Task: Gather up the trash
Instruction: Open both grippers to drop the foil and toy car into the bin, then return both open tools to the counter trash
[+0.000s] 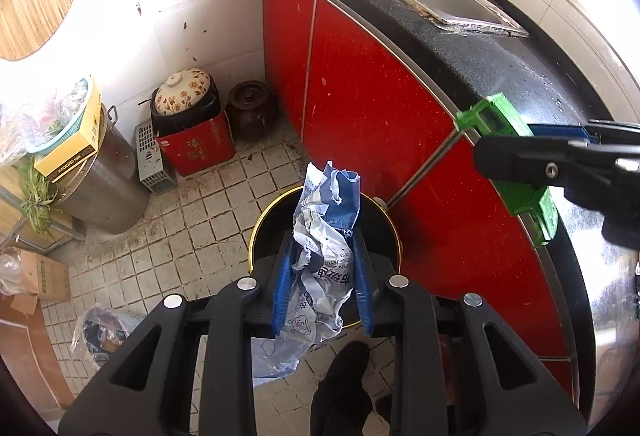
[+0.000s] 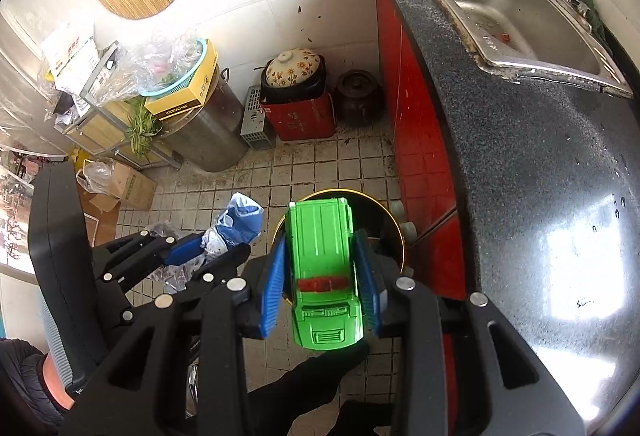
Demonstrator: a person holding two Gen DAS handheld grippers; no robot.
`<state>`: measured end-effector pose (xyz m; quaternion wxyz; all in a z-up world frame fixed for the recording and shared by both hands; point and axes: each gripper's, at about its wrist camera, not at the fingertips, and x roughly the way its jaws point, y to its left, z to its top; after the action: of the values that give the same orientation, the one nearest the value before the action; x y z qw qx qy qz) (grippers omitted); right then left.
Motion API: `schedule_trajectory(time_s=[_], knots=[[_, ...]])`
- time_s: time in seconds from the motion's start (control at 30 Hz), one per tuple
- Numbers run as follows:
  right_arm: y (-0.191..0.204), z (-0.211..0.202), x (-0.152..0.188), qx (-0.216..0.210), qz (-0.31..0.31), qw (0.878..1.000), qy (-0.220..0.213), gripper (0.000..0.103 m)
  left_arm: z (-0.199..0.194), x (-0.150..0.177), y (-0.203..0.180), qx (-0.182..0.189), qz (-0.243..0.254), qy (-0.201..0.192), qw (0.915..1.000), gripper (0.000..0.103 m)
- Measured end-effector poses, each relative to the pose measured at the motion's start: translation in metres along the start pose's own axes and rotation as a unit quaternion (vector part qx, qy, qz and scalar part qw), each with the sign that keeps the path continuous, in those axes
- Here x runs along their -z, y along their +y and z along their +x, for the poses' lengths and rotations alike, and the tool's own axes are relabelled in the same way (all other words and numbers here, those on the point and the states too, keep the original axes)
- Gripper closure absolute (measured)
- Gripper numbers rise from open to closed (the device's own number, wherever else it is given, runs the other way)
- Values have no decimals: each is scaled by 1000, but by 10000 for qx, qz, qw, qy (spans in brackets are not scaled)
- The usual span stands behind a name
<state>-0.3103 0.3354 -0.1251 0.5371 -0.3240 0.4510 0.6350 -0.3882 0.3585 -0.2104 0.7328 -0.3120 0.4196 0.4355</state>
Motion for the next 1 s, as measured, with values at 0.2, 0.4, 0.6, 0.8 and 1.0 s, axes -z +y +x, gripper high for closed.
schedule_trajectory(time_s=[0.2,0.4,0.6,0.8,1.0], knots=[[-8,-4,-5,-113,144,9998,-36,43,-2,0,-4,-168,157,-107,9997,30],[-12,-14,-5,-118,177,9997,-103,41,-5,1,-2,-182,109,-79,9997,29],[-25,-36,2,-90,329,9990,-299,33,-14,-1,-12,-189,270,-128,9994,22],[-64,-99,29,242,788,9931,-830,25,-34,-15,-59,-73,957,-381,9947,13],[-124,-191,93,1170,1506,9696,-1532,20,-55,-30,-157,620,1991,-528,9766,10]])
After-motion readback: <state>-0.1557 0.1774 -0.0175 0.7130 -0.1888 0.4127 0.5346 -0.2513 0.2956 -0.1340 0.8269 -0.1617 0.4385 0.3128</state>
